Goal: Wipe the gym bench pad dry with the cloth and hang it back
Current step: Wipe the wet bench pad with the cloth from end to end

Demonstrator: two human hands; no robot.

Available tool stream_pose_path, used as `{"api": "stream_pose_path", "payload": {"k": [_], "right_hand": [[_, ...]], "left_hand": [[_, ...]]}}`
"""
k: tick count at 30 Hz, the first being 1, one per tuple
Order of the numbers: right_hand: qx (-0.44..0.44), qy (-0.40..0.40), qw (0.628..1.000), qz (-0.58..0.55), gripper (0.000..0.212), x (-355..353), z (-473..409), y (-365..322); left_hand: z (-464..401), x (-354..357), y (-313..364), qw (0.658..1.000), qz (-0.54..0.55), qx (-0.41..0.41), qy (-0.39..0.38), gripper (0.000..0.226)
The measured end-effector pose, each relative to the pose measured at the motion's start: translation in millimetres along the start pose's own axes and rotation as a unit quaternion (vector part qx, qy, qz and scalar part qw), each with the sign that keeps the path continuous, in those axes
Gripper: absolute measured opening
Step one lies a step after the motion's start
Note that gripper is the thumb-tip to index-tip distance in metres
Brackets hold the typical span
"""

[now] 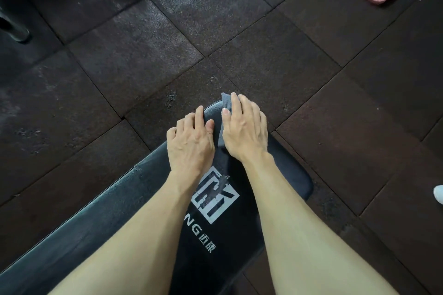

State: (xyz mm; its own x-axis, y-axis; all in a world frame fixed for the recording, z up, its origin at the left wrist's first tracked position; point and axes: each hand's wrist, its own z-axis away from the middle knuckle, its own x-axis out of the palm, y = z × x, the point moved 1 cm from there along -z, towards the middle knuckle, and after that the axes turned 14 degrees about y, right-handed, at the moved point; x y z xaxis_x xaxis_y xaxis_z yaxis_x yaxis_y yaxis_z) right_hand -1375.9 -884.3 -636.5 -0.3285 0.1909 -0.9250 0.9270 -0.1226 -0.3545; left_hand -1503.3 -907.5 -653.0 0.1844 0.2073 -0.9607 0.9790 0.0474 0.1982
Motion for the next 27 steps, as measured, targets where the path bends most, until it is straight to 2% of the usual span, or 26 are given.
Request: {"api": "stream_pose_path", "payload": {"k": [3,6,10,12,14,17,23,27], "right_hand": [[0.029,-0.008,1.0,0.006,0.05,0,-10,2],[0.108,0.031,0.993,0.03,0.039,-10,8,16],[0.208,0.03,0.972,0.1,0.043,-13,18,23],[0.198,0.025,0.976,0.087,0.043,-9,5,17],[0.145,0.029,0.987,0.063,0.04,-6,3,15],[0.101,0.07,0.991,0.047,0.039,-11,26,28],[0.191,0.113,0.972,0.077,0.031,-28,65,63],[0.309,0.113,0.943,0.055,0.037,-46,88,91]], "left_hand": [[0,0,1,1.0,-0.022,0.003,0.006,0.05],[1,-1,3,0.999,-0.036,0.003,0.007,0.049],[2,0,5,0.999,-0.036,-0.008,0.012,0.048],[1,2,5,0.999,-0.032,-0.01,0.018,0.048],[1,4,6,0.999,-0.028,-0.012,0.018,0.049],[2,7,5,1.0,-0.018,-0.008,0.016,0.049],[4,2,14,0.999,0.002,-0.032,0.008,0.05],[23,-5,31,0.997,0.018,0.076,0.019,0.05]]}}
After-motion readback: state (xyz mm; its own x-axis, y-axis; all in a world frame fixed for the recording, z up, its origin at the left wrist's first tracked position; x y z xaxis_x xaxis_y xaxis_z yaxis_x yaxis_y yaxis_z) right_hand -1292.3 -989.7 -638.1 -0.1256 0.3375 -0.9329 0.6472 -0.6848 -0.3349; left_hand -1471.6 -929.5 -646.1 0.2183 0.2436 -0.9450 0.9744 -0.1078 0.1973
